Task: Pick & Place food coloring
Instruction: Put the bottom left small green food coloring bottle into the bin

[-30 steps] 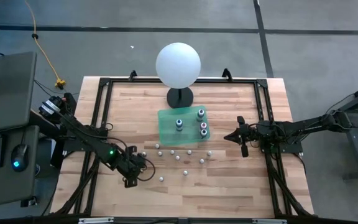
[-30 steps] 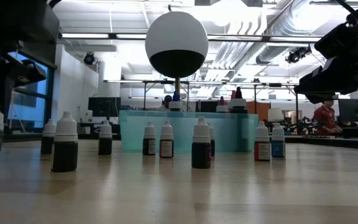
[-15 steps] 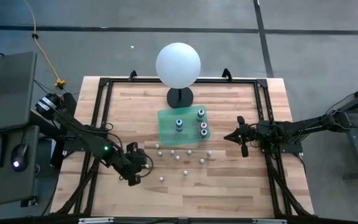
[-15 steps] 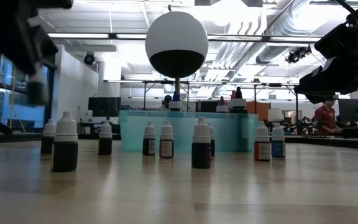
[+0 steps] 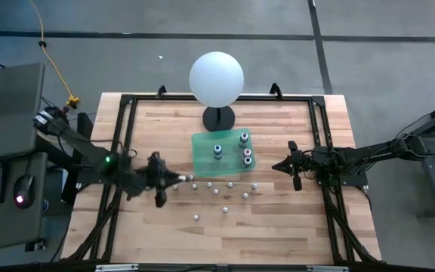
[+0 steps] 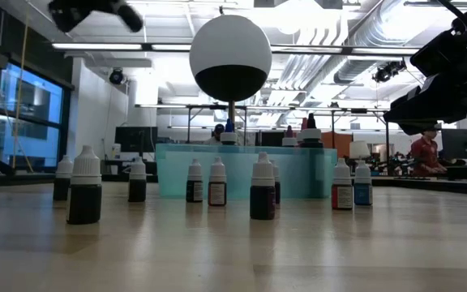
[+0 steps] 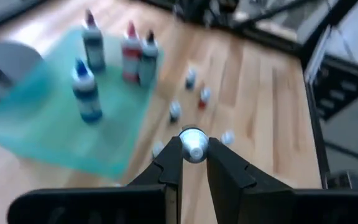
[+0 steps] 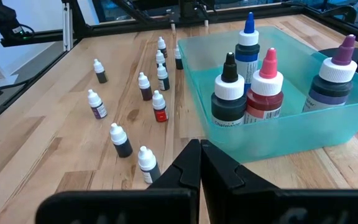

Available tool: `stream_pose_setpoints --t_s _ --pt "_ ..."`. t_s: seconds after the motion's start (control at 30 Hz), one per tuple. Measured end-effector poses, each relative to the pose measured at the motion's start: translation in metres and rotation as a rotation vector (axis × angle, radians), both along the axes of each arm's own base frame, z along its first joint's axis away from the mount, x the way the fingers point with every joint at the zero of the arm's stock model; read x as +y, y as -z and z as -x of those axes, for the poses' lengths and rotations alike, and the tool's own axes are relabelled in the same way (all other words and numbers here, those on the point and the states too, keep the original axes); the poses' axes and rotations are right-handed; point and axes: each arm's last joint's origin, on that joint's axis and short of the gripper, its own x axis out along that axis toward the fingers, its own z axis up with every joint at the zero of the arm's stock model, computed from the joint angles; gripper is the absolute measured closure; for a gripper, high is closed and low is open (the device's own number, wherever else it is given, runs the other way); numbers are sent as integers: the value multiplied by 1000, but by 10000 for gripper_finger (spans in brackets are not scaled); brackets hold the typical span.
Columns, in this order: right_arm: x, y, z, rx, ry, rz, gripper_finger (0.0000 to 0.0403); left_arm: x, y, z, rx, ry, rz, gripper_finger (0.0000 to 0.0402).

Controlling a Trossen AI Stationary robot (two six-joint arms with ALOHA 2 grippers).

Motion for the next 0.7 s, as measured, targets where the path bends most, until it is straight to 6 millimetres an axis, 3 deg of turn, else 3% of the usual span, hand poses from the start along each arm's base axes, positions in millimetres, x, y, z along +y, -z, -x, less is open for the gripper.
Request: stream_pose_setpoints --t_s 0.27,0.7 --pt "0 0 0 1 0 0 402 40 -24 -15 -137 15 -39 360" --pt "0 0 0 0 0 0 402 98 0 -49 10 86 135 360"
